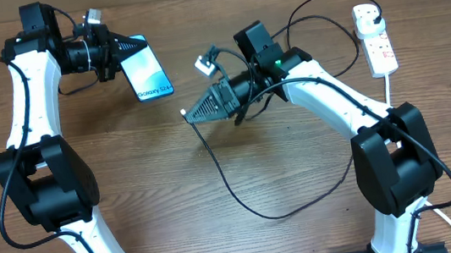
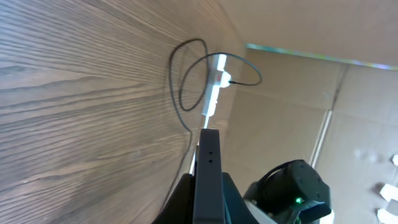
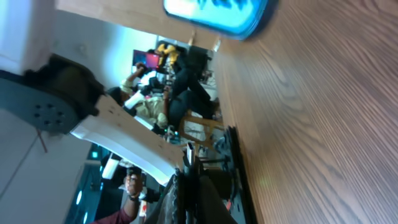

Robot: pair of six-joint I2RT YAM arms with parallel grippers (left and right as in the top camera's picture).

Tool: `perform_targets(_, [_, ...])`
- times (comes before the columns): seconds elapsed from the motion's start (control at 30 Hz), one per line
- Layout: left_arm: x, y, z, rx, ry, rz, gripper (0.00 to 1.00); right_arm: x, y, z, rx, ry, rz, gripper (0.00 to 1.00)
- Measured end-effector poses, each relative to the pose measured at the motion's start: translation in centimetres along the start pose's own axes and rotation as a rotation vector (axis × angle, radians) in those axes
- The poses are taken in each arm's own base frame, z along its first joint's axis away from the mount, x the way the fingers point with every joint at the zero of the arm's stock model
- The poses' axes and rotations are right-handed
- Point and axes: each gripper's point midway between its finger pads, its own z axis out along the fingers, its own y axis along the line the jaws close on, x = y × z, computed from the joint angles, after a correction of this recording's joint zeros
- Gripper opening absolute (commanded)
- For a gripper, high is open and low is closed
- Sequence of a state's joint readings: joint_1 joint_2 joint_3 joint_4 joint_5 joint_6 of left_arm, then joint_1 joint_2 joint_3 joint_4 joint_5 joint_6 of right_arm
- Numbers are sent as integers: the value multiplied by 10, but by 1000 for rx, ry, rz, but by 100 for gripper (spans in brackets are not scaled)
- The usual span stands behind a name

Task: Plug charger to phone and switch on socket
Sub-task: 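Lift the plug with the right gripper toward the phone's bottom port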

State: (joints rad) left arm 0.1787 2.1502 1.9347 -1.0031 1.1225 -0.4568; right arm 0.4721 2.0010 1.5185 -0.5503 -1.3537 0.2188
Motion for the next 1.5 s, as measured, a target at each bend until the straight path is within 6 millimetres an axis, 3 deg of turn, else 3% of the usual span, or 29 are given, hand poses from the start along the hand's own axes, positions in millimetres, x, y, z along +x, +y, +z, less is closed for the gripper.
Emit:
perform_targets(0.2, [1, -12, 0, 63, 18, 18, 4, -17, 7, 0, -12, -31, 36, 4])
perform_targets(0.5, [3, -27, -2, 145, 43, 56, 4, -26, 8, 7, 4, -51, 126, 4])
perform_targets(0.87, [4, -30, -2, 160, 50, 60, 4, -32, 15, 31, 20, -61, 129, 4])
perform_targets(1.5, [5, -30, -2, 163, 51, 60, 5, -43, 16, 31, 35, -104, 115, 4])
